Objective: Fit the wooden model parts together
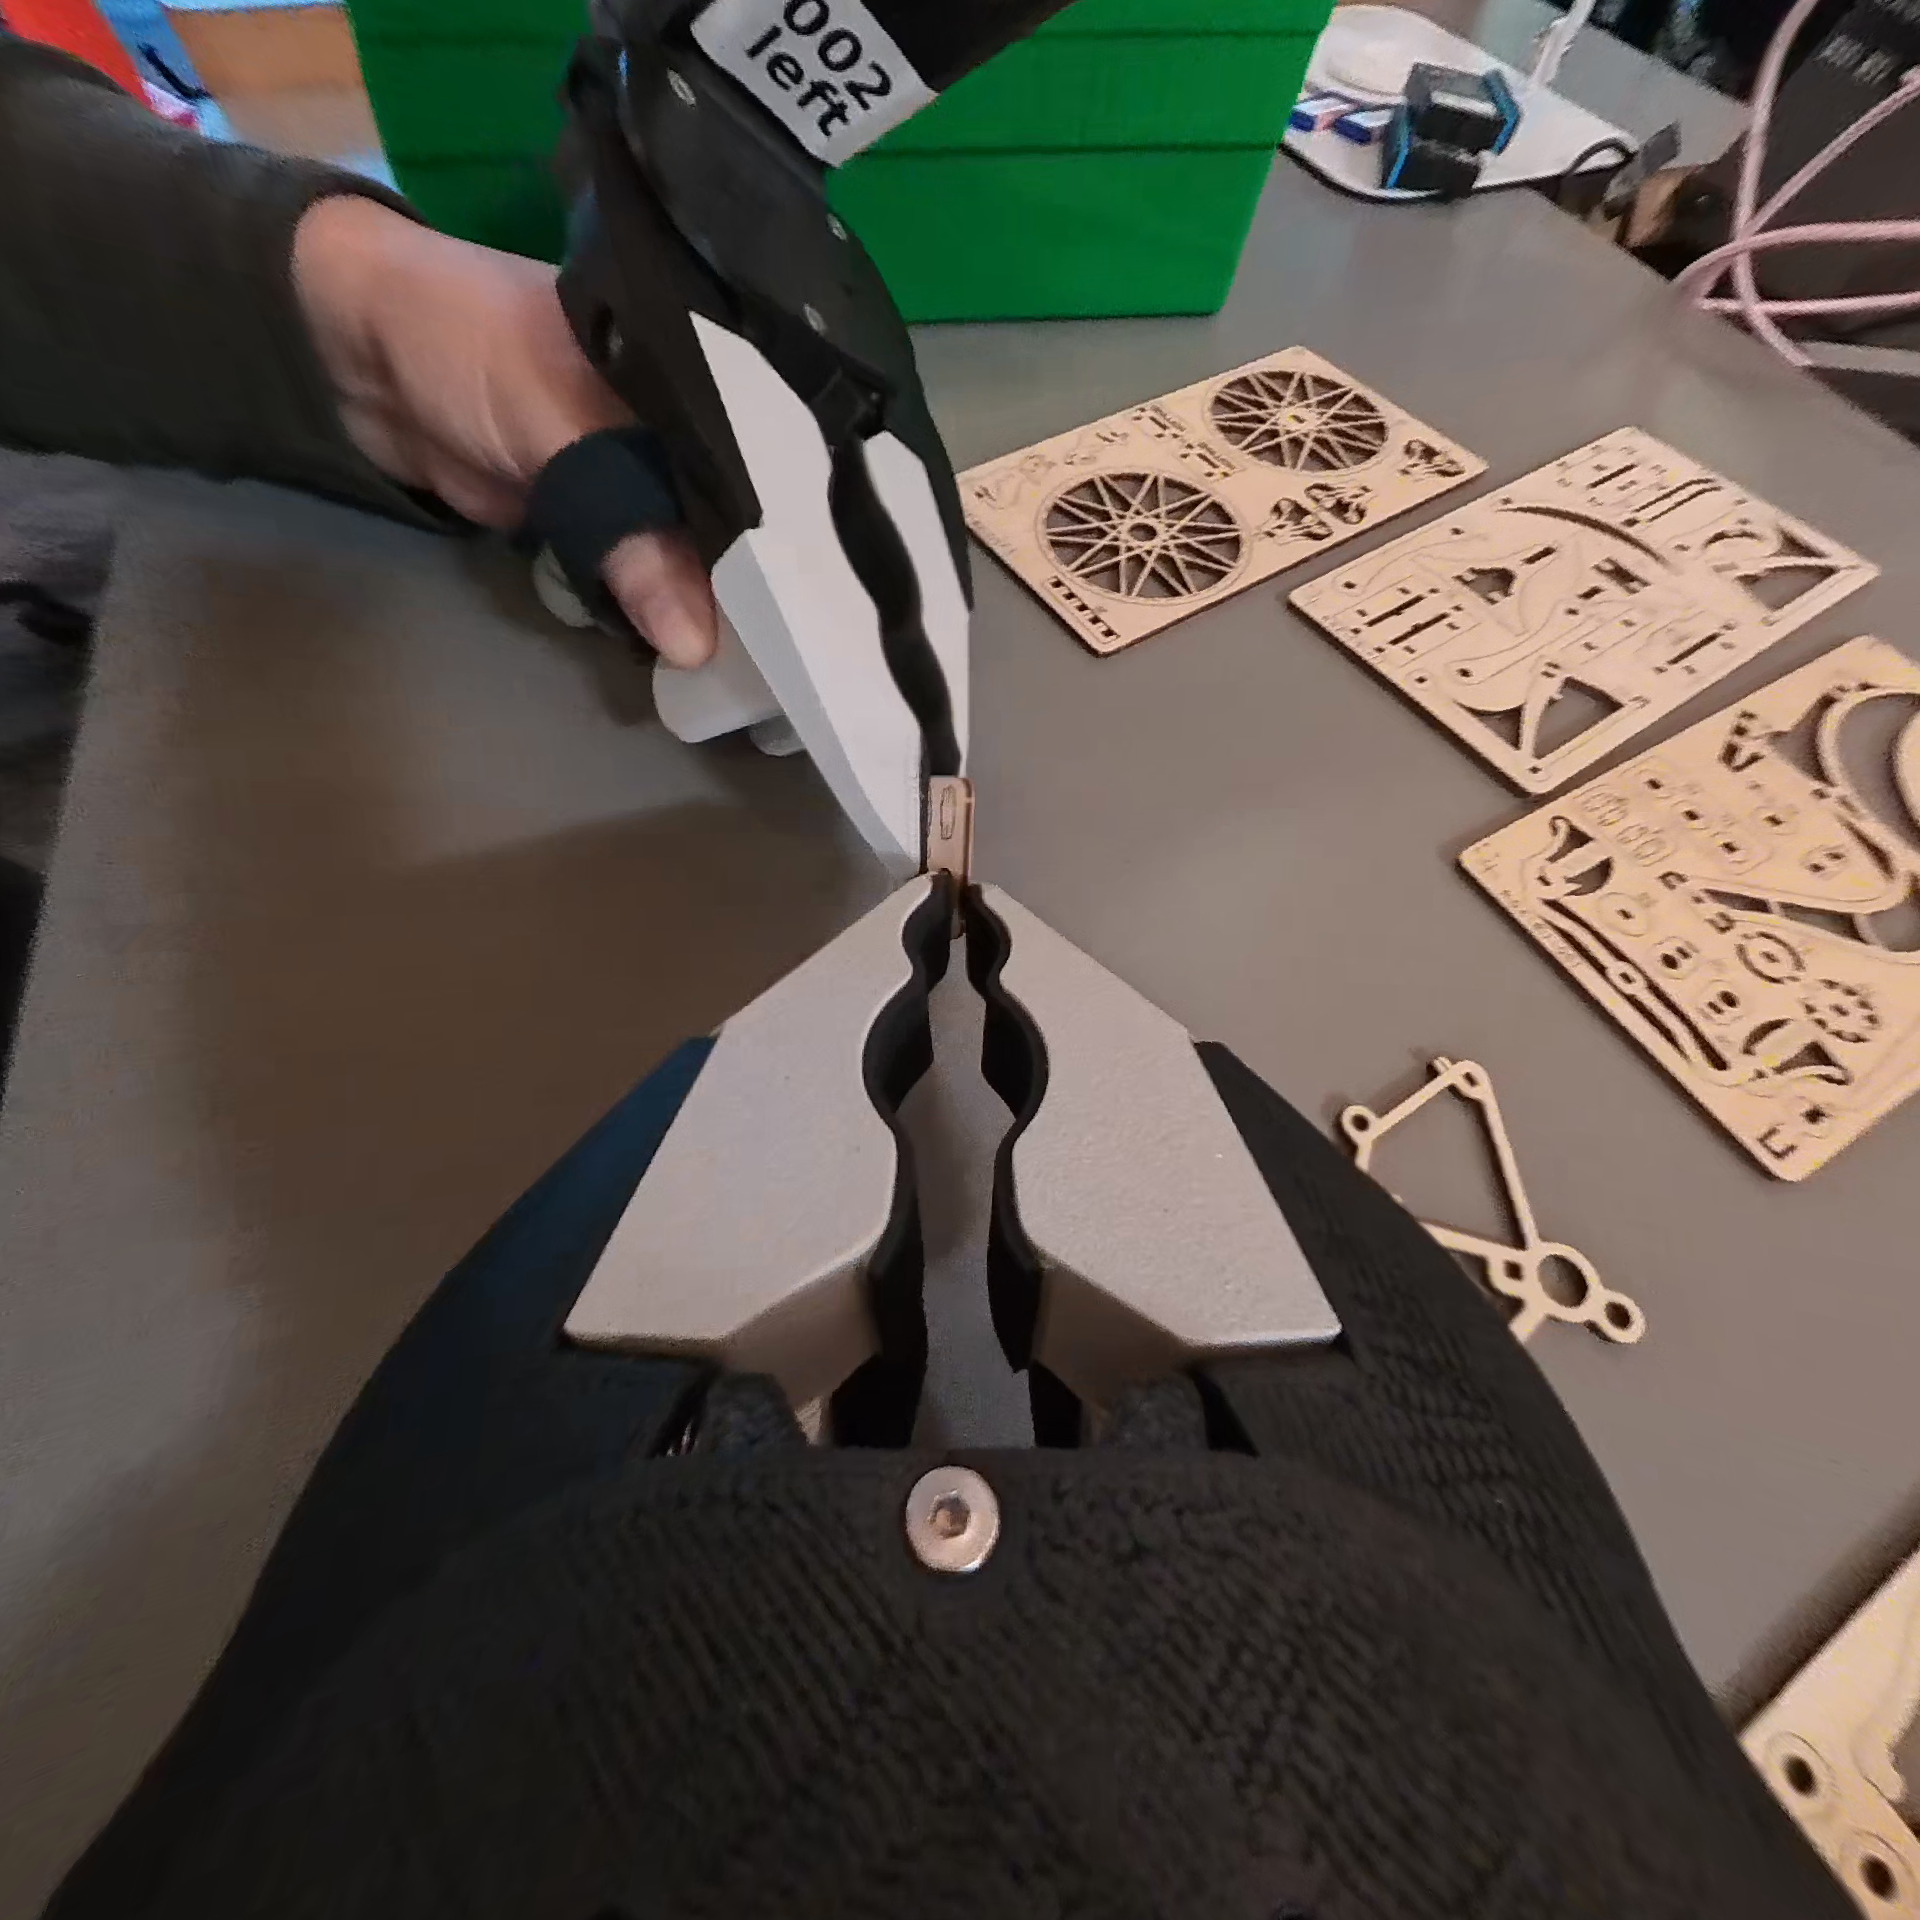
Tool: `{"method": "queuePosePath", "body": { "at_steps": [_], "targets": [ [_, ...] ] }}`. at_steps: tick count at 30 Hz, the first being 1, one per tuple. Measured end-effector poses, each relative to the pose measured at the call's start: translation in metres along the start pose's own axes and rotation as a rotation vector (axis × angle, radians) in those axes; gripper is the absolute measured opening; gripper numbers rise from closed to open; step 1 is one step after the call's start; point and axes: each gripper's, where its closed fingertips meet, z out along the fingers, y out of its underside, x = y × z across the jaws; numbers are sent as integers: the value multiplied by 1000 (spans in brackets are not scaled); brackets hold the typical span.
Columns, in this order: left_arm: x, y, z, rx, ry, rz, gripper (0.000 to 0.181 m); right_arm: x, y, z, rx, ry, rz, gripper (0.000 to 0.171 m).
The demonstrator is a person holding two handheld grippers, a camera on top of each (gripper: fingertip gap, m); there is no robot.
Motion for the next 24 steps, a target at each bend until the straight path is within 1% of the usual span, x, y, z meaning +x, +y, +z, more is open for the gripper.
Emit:
{"method": "queuePosePath", "body": {
  "at_steps": [4,7,10,12,14,15,17,19,21,24],
  "targets": [
    [-6,-3,-1,23,-34,-21,2,7,-1,4,-18,126,-88,0],
    [-8,-5,-2,39,-42,-42,2,10,-2,6,-37,227,-209,0],
    [-9,-7,-3,54,-45,-47,1,11,-5,6,-42,290,-304,0],
    [-6,-10,-5,80,-29,-31,1,10,-11,3,1,304,-357,0],
    [4,-16,-8,121,3,47,1,7,-23,-5,97,282,-367,0],
    [10,-21,-10,146,16,119,1,6,-30,-11,151,271,-357,1],
    [22,-27,-14,182,-6,333,1,6,-42,-21,235,298,-423,12],
    [33,-30,-17,232,-86,647,1,0,-51,-29,296,344,-556,16],
    [37,-28,-18,249,-200,963,1,-9,-52,-31,309,382,-703,13],
    [48,-29,-22,288,-277,1207,1,-17,-57,-36,364,426,-806,11]
  ]
}}
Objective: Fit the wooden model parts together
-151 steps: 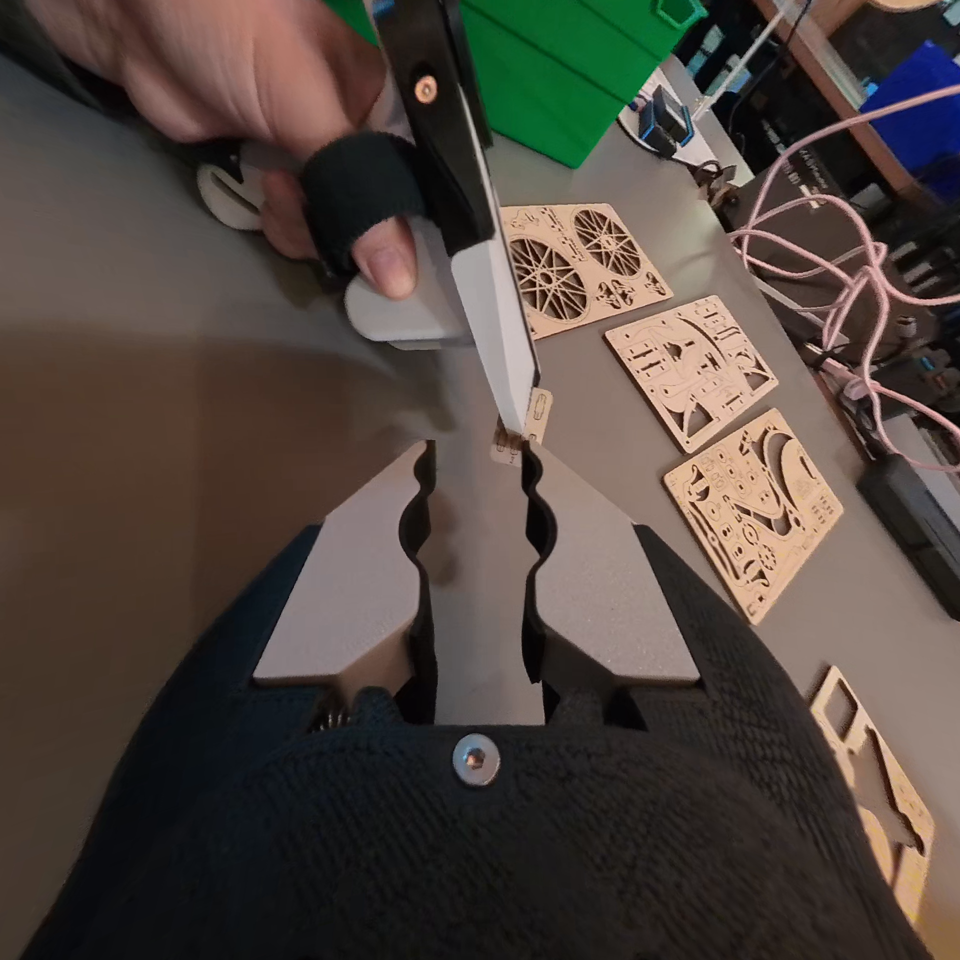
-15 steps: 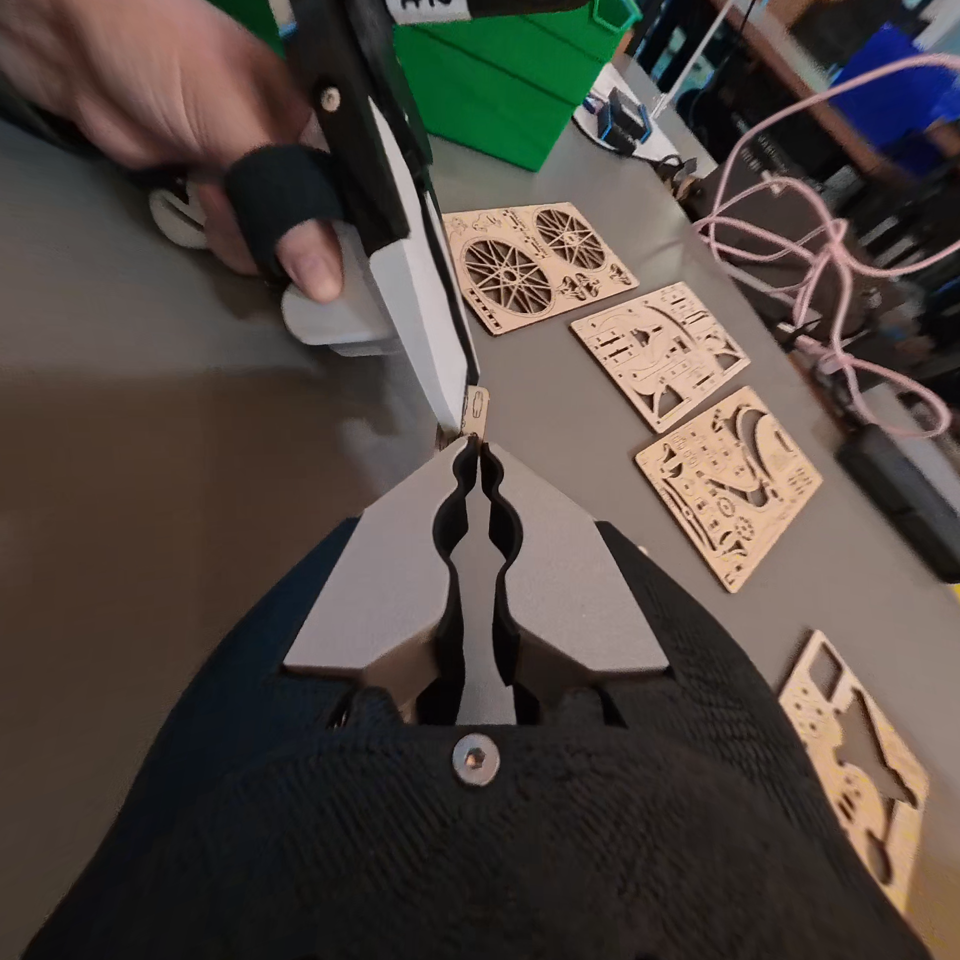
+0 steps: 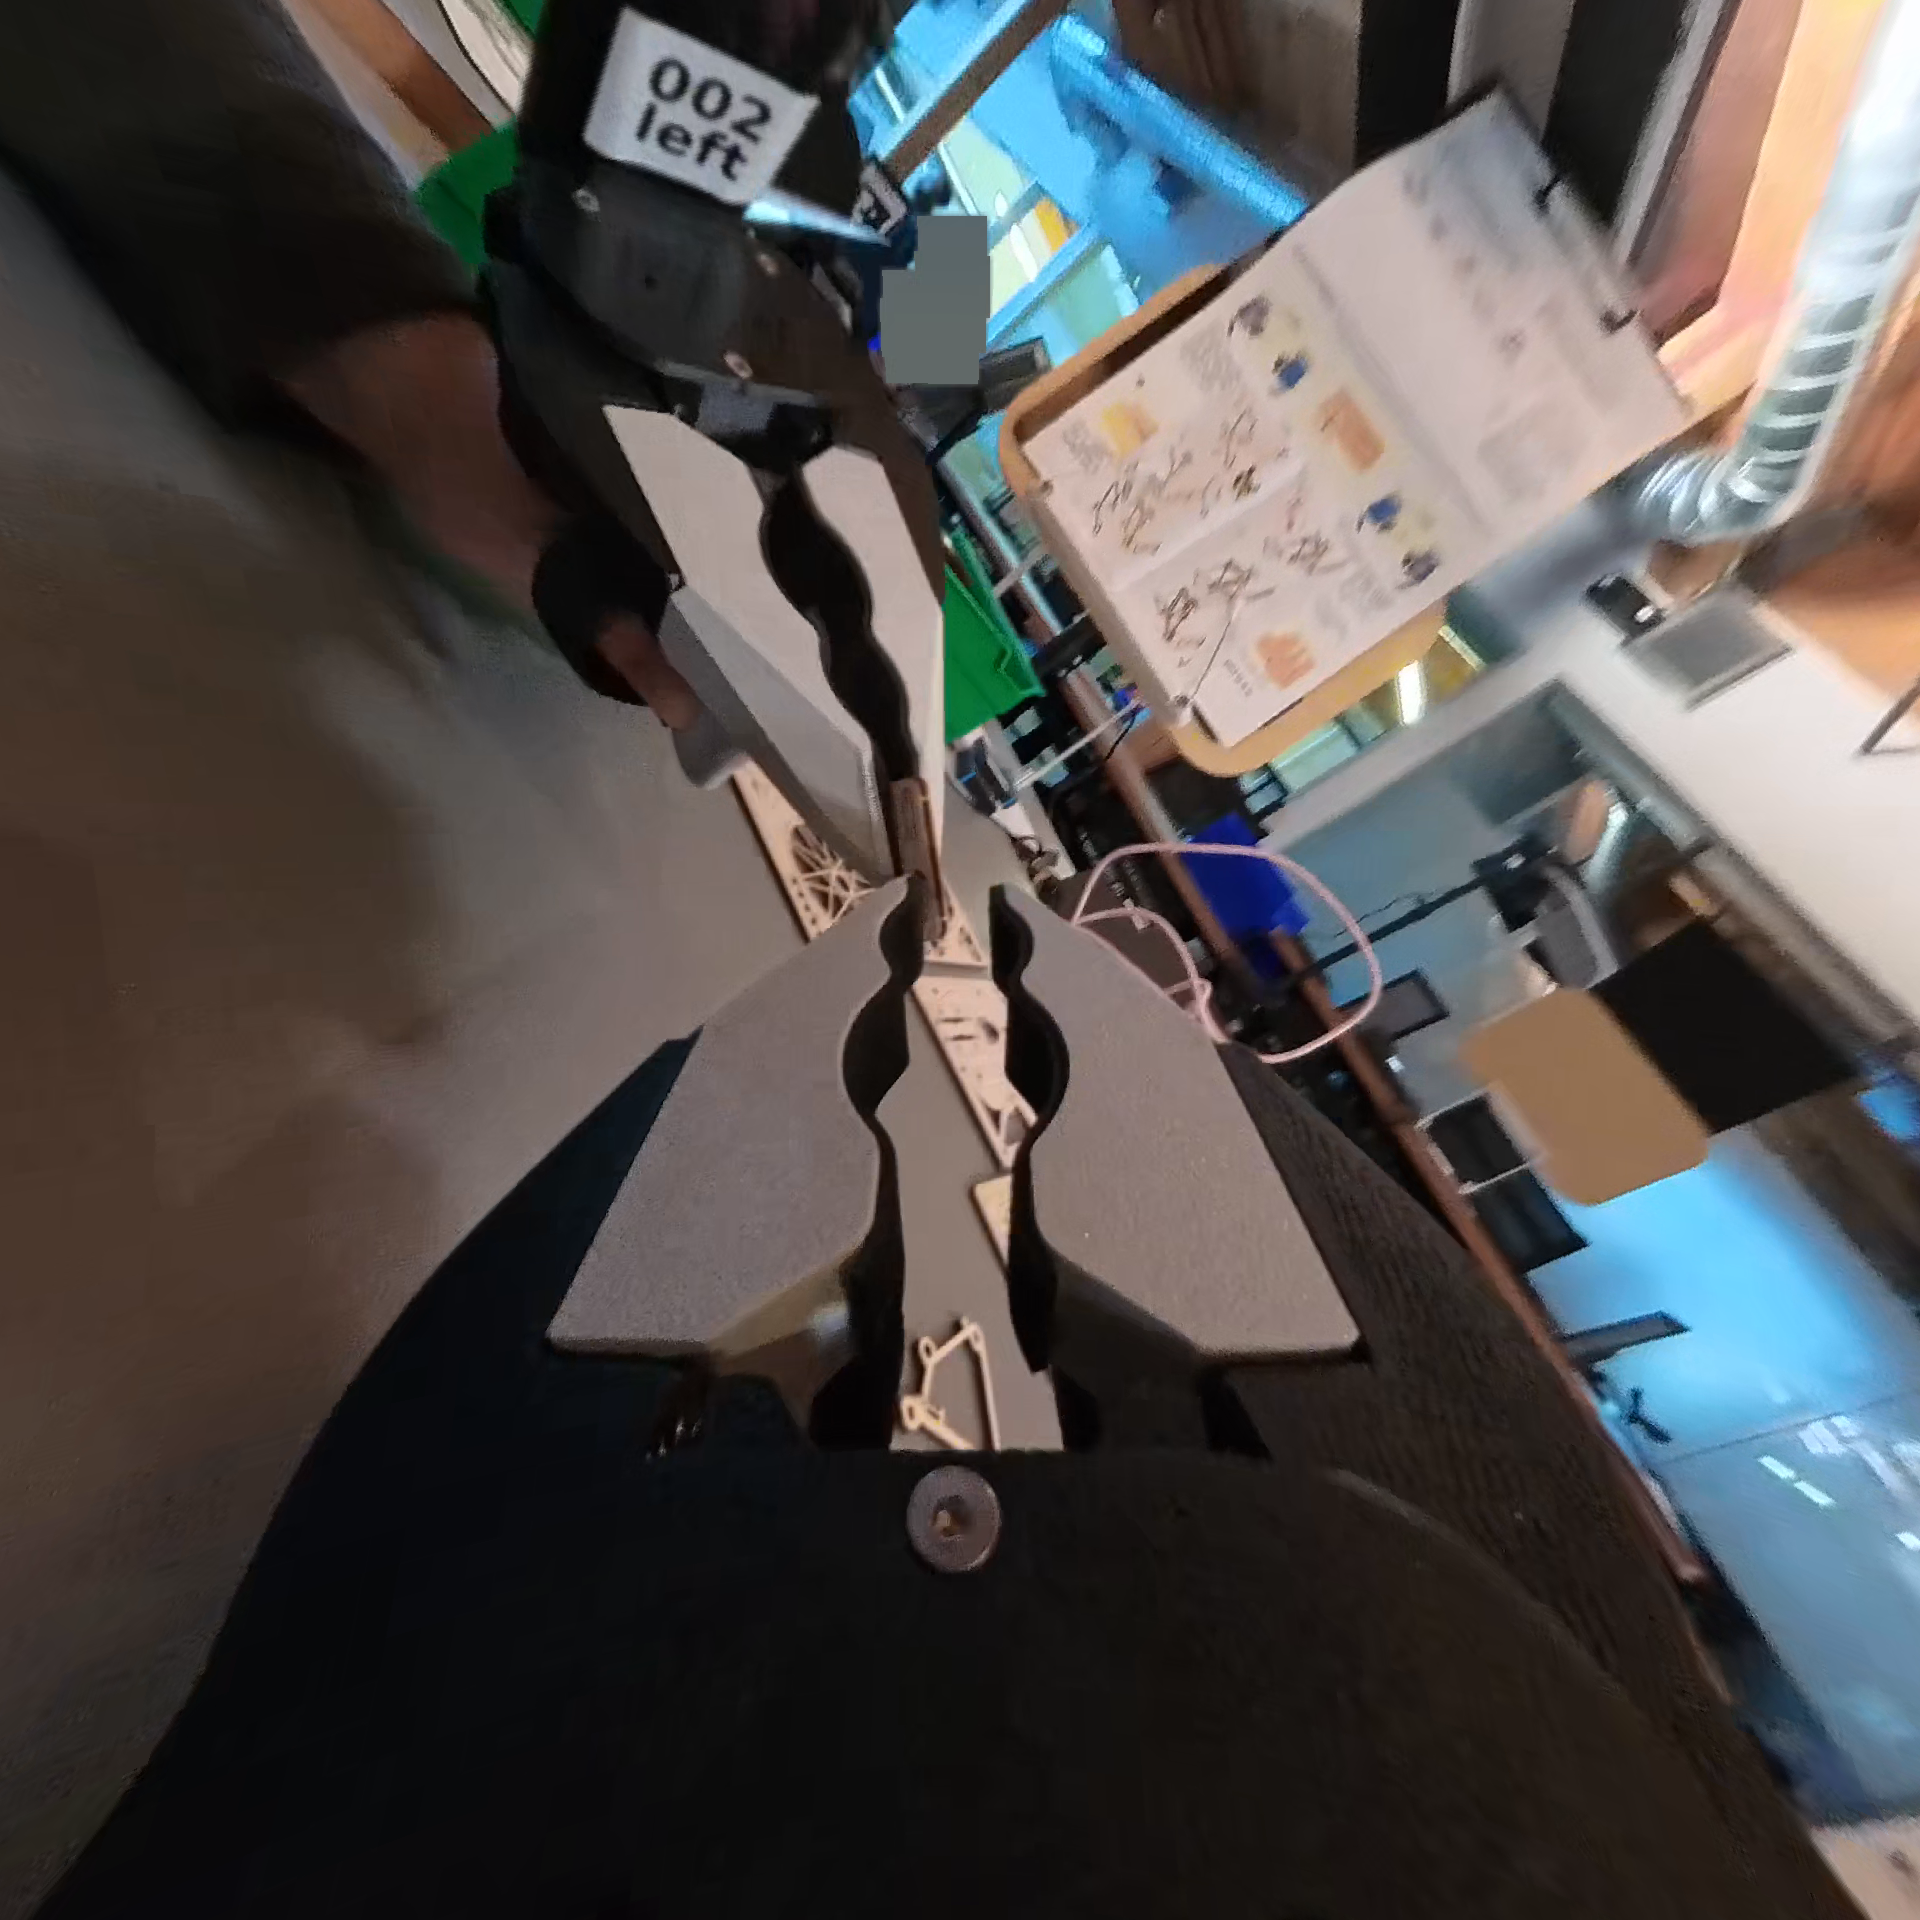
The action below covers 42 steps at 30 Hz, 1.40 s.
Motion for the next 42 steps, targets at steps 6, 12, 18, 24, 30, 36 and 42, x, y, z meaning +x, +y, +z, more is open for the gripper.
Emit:
{"method": "queuePosePath", "body": {
  "at_steps": [6,12,18,24,30,36,42],
  "targets": [
    [2,-14,-4,12,-99,268,1,0,-13,-4,52,79,-113,2],
    [0,-18,-4,8,-124,267,1,4,-15,-5,51,120,-107,2],
    [-1,-19,-4,22,-114,212,1,4,-16,-5,61,111,-90,2],
    [-1,-22,-3,89,-52,-16,1,11,-18,-8,112,81,24,8],
    [-5,-19,0,128,68,-440,1,13,-11,-4,83,22,217,2],
    [-10,1,5,85,139,-808,1,9,12,6,-75,-65,443,4],
    [-7,13,11,-7,130,-827,1,2,25,6,-175,-144,511,6]
  ]
}}
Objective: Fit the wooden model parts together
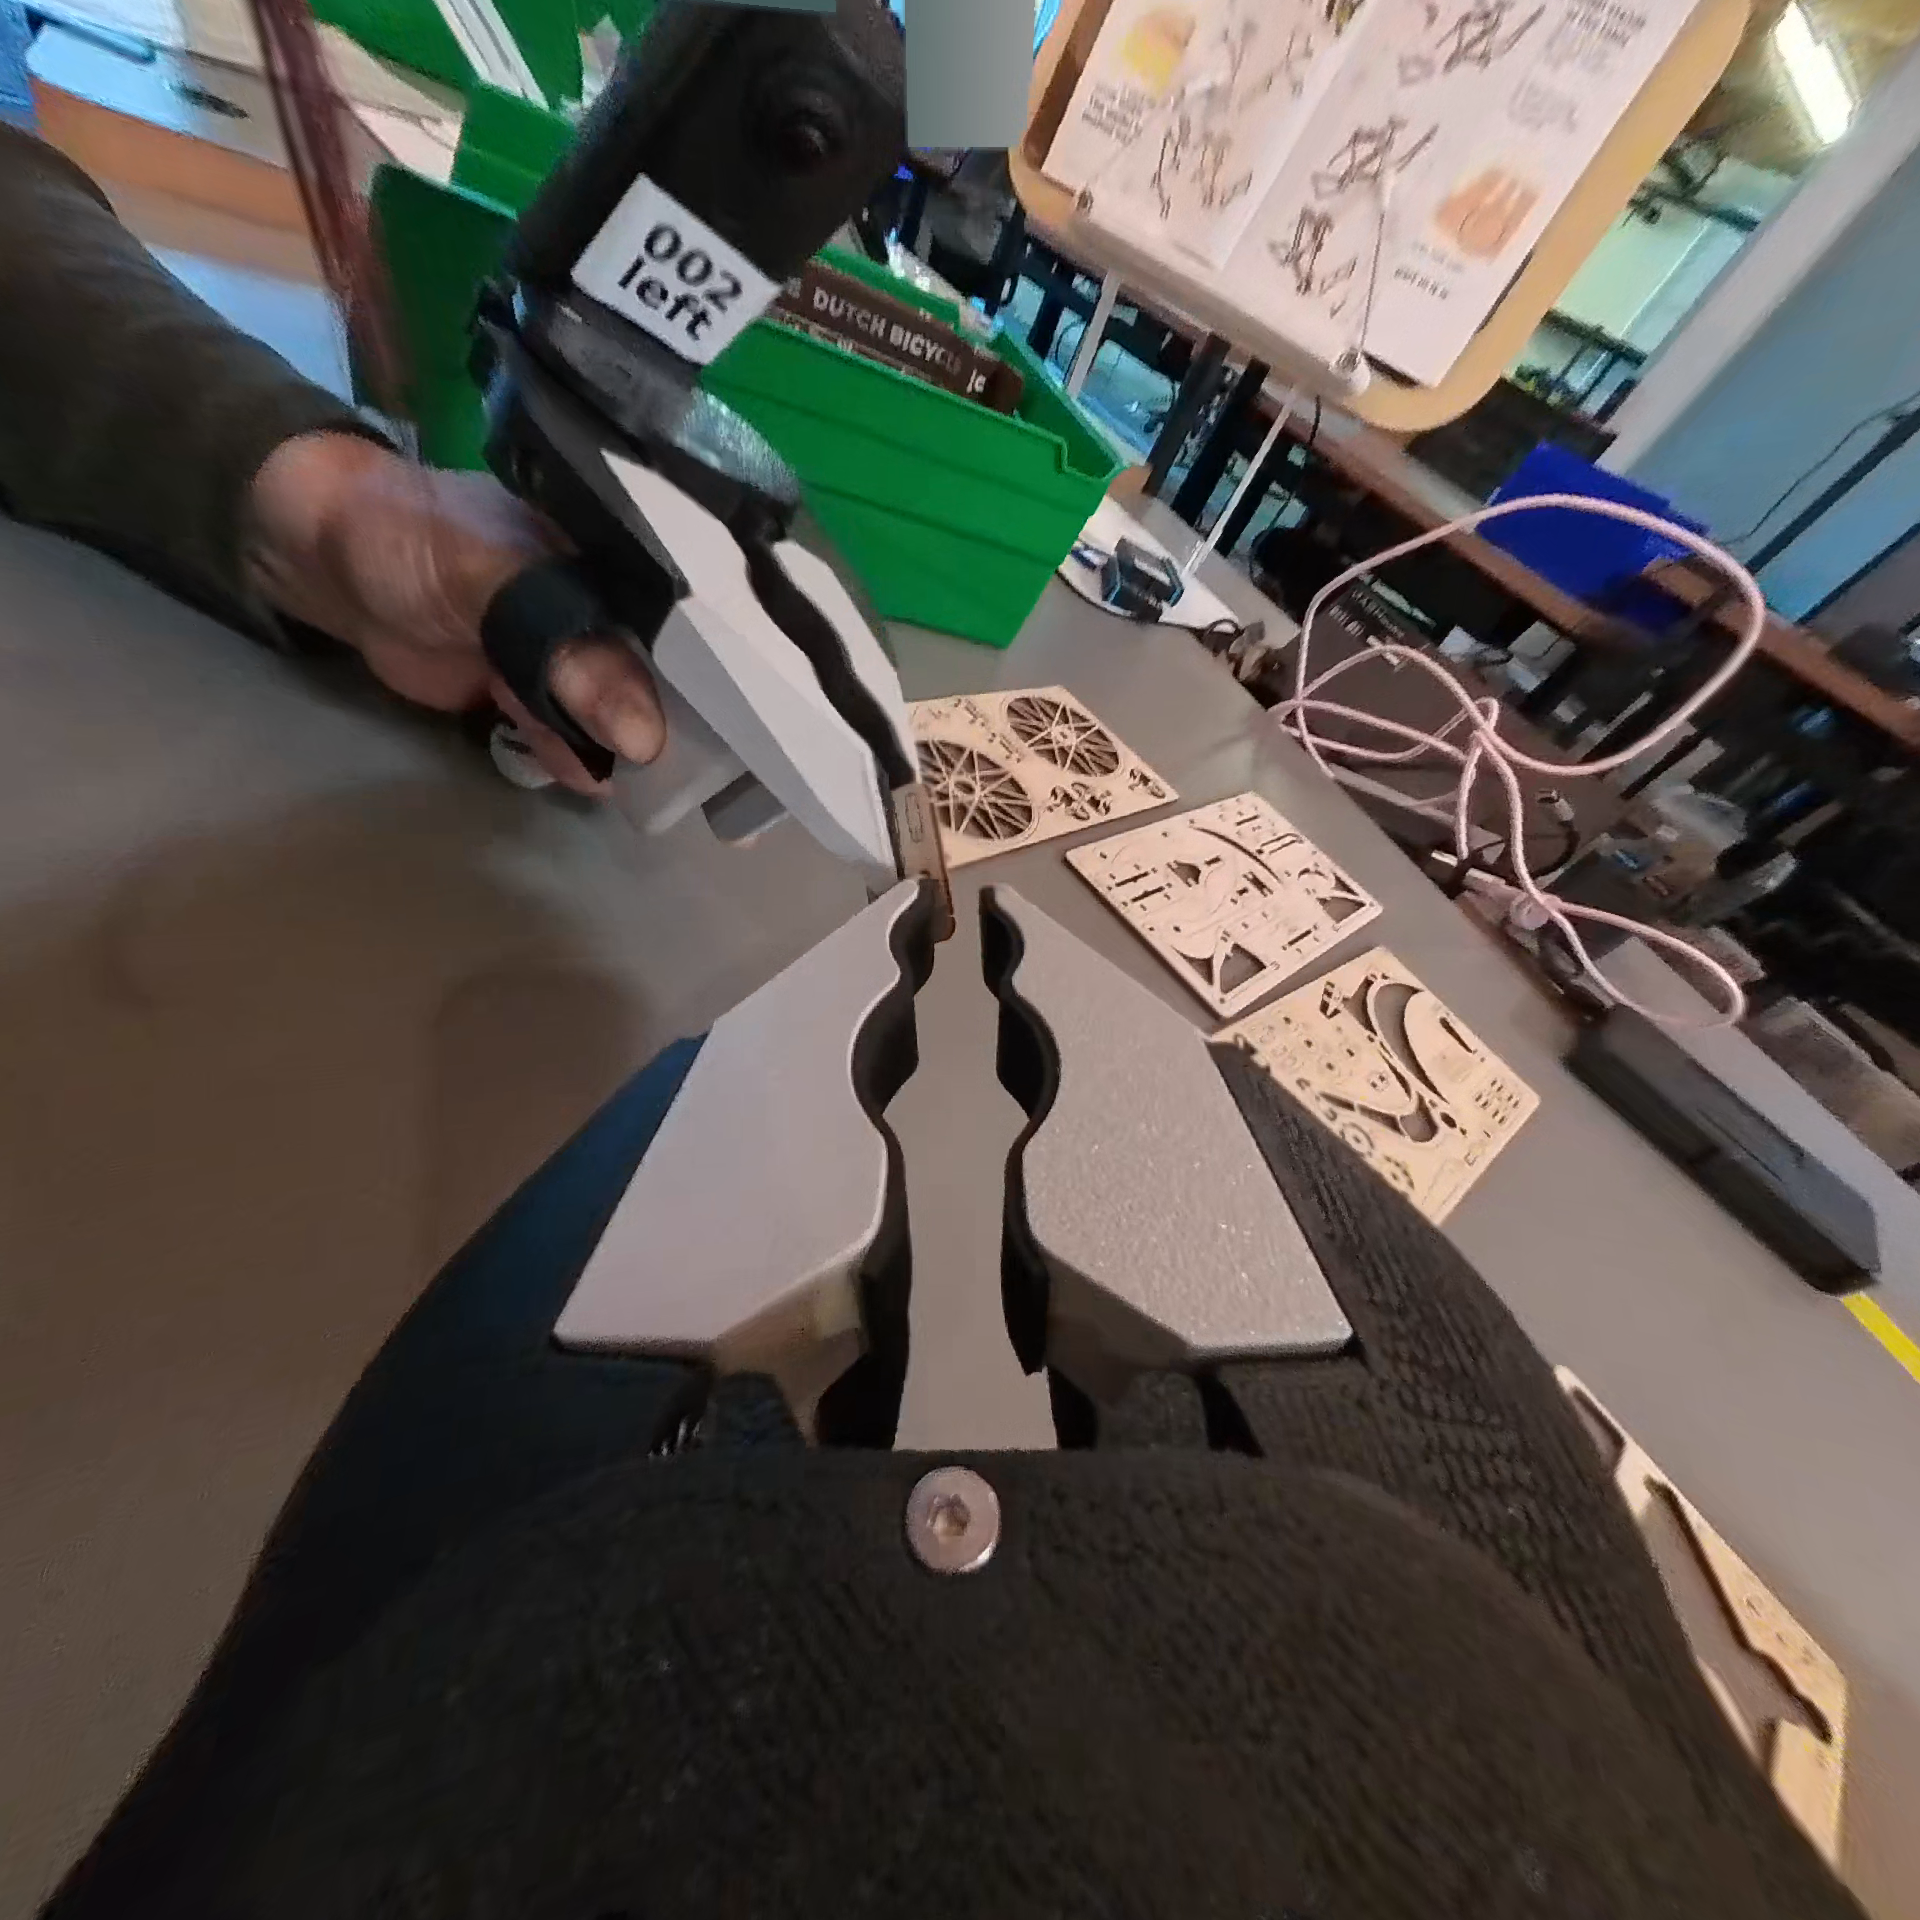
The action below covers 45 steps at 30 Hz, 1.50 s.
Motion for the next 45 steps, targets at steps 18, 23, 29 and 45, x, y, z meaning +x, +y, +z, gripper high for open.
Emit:
{"method": "queuePosePath", "body": {
  "at_steps": [18,23,29,45],
  "targets": [
    [-3,17,3,-119,4,-79,1,-4,17,0,-65,-152,177,16],
    [-2,18,4,-130,6,-72,1,-7,18,1,-65,-166,186,14],
    [-7,20,5,-138,-38,-72,1,-5,22,4,-95,-119,155,10],
    [3,35,9,-245,65,-143,1,-25,30,-4,-129,-372,435,1]
  ]
}}
